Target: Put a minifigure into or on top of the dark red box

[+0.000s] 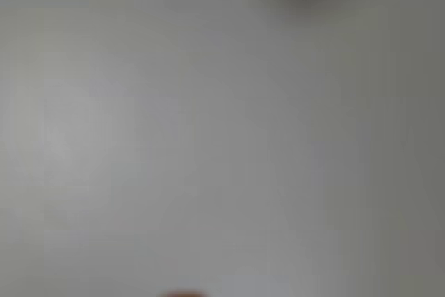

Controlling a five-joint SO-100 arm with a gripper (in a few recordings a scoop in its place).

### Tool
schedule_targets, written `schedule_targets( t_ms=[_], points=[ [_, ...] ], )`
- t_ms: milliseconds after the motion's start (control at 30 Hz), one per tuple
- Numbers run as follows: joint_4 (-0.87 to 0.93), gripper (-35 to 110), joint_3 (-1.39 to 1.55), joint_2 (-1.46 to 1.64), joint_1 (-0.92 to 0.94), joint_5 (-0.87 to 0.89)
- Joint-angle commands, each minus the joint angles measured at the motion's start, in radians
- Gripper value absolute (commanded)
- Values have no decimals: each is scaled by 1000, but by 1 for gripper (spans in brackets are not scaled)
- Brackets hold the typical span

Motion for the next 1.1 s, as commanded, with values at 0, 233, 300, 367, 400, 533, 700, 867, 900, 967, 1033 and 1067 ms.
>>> schedule_targets(
  t_ms=[0, 233, 300, 367, 400, 533, 700, 867, 900, 967, 1033, 1067],
  points=[
    [34, 24, -110, -29, -9, 9],
    [183, 24, -522, -291, -2, -14],
    [255, 24, -726, -411, -6, -20],
    [255, 24, -742, -434, -8, -15],
    [255, 24, -742, -437, -8, -15],
    [255, 24, -816, -489, 0, -29],
    [256, 24, -885, -540, 3, -32],
    [256, 24, -1028, -644, 12, -57],
    [256, 24, -1039, -655, 14, -63],
    [256, 24, -1066, -680, 18, -72],
    [256, 24, -1106, -710, 21, -84],
    [256, 24, -1131, -727, 25, -92]
  ],
)
